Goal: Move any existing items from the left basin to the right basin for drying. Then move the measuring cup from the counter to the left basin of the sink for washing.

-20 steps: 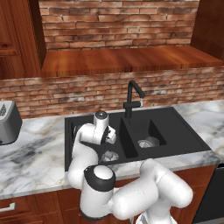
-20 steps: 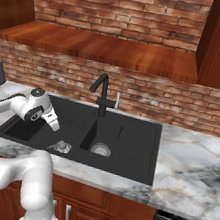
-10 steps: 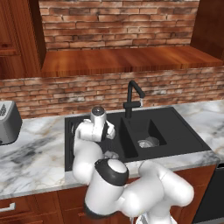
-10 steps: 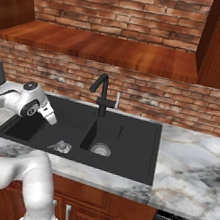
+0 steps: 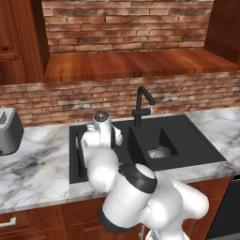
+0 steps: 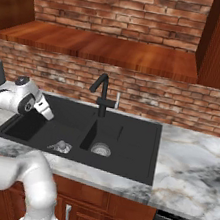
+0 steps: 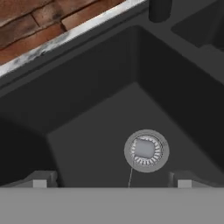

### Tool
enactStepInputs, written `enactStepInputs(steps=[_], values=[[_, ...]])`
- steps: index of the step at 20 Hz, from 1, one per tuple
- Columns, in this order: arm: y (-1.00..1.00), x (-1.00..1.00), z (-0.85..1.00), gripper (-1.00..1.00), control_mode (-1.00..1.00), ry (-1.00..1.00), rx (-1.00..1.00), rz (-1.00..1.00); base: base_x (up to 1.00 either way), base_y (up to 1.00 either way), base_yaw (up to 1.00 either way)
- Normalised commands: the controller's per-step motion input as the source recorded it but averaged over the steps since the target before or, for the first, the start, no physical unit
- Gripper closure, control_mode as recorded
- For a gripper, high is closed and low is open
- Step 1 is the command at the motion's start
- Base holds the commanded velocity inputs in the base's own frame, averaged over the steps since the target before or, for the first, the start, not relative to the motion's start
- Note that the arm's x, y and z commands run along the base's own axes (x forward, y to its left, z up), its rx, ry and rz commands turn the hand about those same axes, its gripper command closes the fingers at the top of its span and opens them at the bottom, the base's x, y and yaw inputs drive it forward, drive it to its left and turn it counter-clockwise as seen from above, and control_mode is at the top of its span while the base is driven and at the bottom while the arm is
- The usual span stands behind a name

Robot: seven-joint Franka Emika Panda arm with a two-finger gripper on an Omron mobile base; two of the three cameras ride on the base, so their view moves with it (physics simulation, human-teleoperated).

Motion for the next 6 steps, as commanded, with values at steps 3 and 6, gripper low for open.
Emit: enactStepInputs(steps=[3,6], values=[[0.07,-0.25,0.32,-1.0,-1.0,-0.04,-0.05,0.0,0.0,0.0,0.0],[0.06,-0.27,0.33,-1.0,-1.0,-0.05,-0.05,0.0,0.0,0.0,0.0]])
